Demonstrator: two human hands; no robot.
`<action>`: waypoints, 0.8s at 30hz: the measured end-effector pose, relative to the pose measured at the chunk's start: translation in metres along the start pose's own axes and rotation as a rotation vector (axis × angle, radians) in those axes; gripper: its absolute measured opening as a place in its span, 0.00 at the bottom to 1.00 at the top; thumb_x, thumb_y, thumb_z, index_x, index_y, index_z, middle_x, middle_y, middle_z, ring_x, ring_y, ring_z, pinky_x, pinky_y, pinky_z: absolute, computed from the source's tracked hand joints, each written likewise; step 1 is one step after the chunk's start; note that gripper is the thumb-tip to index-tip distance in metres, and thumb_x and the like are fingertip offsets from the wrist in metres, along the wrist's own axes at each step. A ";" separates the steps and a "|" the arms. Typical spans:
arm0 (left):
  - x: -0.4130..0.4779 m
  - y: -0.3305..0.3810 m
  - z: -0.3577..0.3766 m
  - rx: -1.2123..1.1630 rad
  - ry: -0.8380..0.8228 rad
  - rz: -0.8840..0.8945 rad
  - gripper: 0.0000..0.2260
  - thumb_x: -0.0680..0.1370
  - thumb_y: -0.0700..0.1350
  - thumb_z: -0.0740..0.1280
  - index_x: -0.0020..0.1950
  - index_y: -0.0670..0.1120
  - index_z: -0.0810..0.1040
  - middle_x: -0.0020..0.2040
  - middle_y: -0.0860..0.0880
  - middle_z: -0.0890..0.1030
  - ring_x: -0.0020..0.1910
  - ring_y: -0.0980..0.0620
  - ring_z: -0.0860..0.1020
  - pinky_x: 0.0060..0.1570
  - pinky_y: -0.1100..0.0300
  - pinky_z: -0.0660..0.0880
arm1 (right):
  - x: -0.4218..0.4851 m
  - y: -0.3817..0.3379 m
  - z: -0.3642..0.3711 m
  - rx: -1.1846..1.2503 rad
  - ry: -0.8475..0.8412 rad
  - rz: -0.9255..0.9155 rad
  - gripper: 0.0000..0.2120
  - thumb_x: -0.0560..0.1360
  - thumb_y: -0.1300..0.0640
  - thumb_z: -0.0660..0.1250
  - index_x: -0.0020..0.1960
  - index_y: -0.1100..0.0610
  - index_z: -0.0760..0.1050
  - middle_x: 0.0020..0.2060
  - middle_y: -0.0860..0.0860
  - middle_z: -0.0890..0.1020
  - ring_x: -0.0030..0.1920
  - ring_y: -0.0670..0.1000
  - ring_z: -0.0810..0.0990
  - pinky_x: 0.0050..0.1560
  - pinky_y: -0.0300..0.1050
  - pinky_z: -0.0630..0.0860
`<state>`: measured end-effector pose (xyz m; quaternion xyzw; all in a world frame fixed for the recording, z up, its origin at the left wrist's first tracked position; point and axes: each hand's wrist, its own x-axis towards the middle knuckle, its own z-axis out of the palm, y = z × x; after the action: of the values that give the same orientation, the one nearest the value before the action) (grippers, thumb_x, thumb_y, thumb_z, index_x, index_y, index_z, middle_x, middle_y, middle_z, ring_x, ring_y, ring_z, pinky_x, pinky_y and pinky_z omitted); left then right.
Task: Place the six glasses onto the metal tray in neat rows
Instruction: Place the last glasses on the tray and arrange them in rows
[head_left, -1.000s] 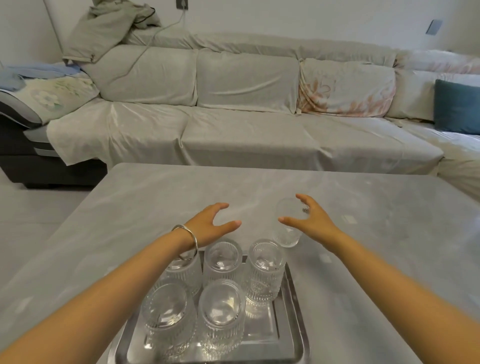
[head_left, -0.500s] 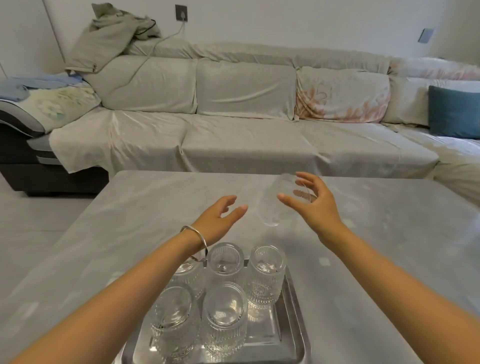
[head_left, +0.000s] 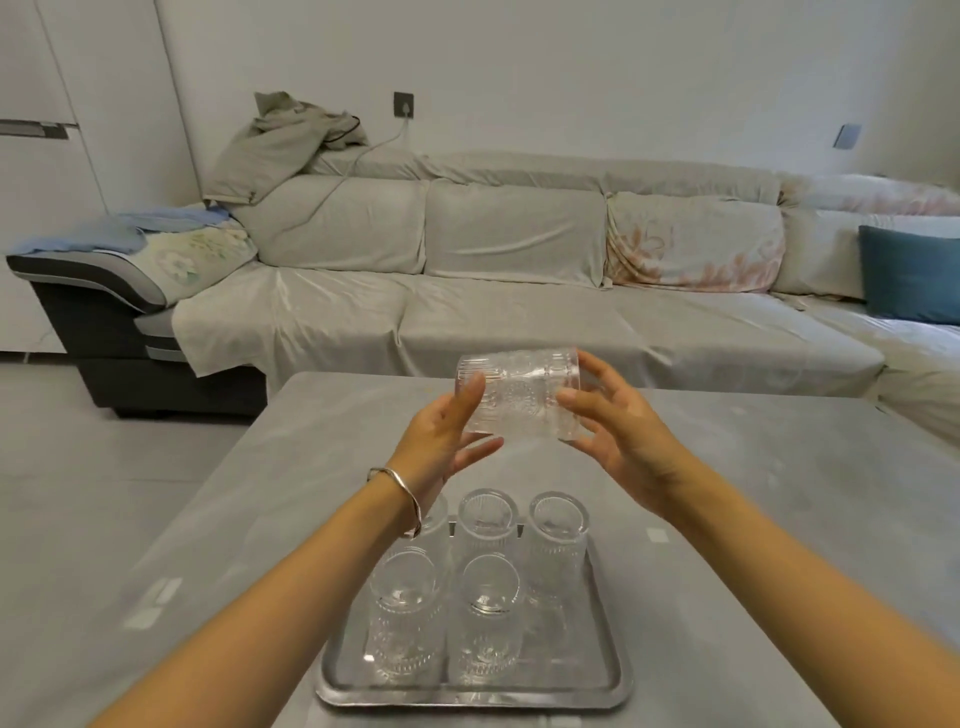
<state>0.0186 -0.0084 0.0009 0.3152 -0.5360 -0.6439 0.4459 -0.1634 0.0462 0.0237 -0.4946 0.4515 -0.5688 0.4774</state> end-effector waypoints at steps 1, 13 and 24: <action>-0.004 0.003 -0.002 0.020 0.029 0.034 0.30 0.60 0.65 0.69 0.56 0.49 0.78 0.54 0.49 0.83 0.54 0.50 0.81 0.45 0.62 0.79 | -0.005 0.000 0.000 -0.051 -0.041 0.013 0.30 0.65 0.53 0.75 0.65 0.48 0.71 0.61 0.53 0.78 0.60 0.51 0.79 0.63 0.54 0.73; -0.031 0.015 0.009 0.269 -0.140 0.154 0.27 0.56 0.63 0.73 0.53 0.56 0.78 0.48 0.56 0.84 0.48 0.59 0.82 0.43 0.67 0.77 | -0.049 0.001 0.011 -0.432 -0.220 0.021 0.28 0.65 0.44 0.74 0.63 0.50 0.74 0.53 0.46 0.84 0.54 0.46 0.82 0.51 0.39 0.79; -0.040 -0.011 0.014 0.359 -0.171 0.083 0.26 0.69 0.64 0.63 0.62 0.53 0.73 0.58 0.54 0.79 0.58 0.55 0.78 0.51 0.64 0.77 | -0.075 0.037 -0.006 -0.359 -0.004 -0.006 0.37 0.57 0.41 0.77 0.63 0.51 0.73 0.55 0.49 0.83 0.54 0.47 0.82 0.52 0.42 0.80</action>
<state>0.0203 0.0341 -0.0091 0.3114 -0.6906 -0.5433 0.3618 -0.1619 0.1158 -0.0235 -0.5745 0.5435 -0.4793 0.3806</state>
